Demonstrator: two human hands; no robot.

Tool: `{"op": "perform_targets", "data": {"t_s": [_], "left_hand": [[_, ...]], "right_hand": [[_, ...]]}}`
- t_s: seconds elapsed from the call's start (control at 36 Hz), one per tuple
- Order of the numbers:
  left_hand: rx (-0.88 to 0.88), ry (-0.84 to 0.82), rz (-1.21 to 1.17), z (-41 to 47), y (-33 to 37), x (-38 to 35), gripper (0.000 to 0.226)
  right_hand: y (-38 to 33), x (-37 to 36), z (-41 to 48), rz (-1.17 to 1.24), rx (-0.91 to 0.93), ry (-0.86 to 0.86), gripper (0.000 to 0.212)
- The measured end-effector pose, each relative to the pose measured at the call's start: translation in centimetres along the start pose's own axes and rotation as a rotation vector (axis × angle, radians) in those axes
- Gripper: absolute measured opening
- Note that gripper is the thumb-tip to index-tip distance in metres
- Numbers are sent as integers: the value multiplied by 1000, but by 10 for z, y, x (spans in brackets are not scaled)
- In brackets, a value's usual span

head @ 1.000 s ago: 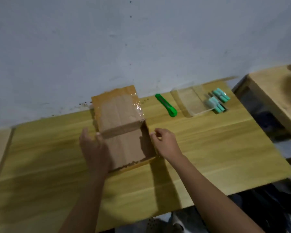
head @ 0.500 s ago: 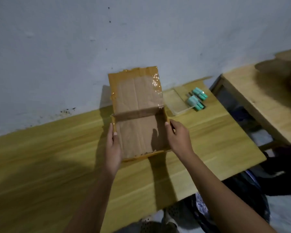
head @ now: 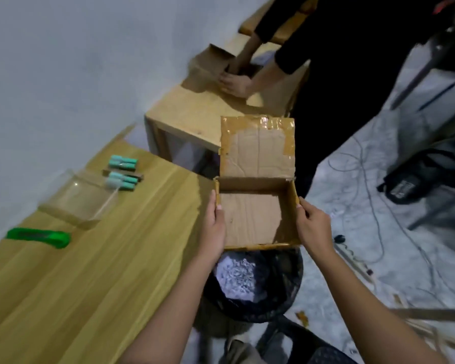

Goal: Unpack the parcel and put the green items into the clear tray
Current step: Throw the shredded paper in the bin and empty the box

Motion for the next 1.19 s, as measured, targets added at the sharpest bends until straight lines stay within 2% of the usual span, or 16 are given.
{"op": "perform_targets", "data": {"t_s": [0.11,0.25,0.36,0.47,0.56,0.61,0.72,0.86,0.97,1.11,1.19], "left_hand": [[26,-111,85,9,-28,-55,44],[128,-164,182,19,-81,-88,44],[235,-150,245,30,-133,-97,44],[346,-131,295,40,-180,-100,44],[384,-47,393,46,-210,-100,42],[387,4,428,52,-230,-99,40],[485,-29,403,64,-265,-98,41],[524,-39,440,72,-290,-96,41],[560,-20,423,78,-303,-97,42],[565,-8,435,81,-313,-106,42],[581,-4,418,82,-318,-111,42]], "right_hand": [[61,20,10,-18,-171,-3,34],[114,12,16,20,-359,-38,25],[159,-16,22,95,-533,-68,26],[196,-52,23,120,-626,-127,24],[223,-76,23,127,-685,-136,24],[239,-90,23,151,-716,-130,23],[254,-110,27,151,-778,-80,16],[277,-131,35,170,-860,-50,3],[291,-144,39,170,-851,-42,13],[301,-154,40,31,-799,-149,31],[305,-157,39,2,-807,-187,30]]}}
Point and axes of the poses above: each hand's wrist, its own z-axis towards the middle knuckle, its own x-axis out of the back of the hand, y = z × x, the point moved 1 cm from there along z, towards the middle knuckle, and after that the axes turned 5 degrees about z, right-handed, at the moved point
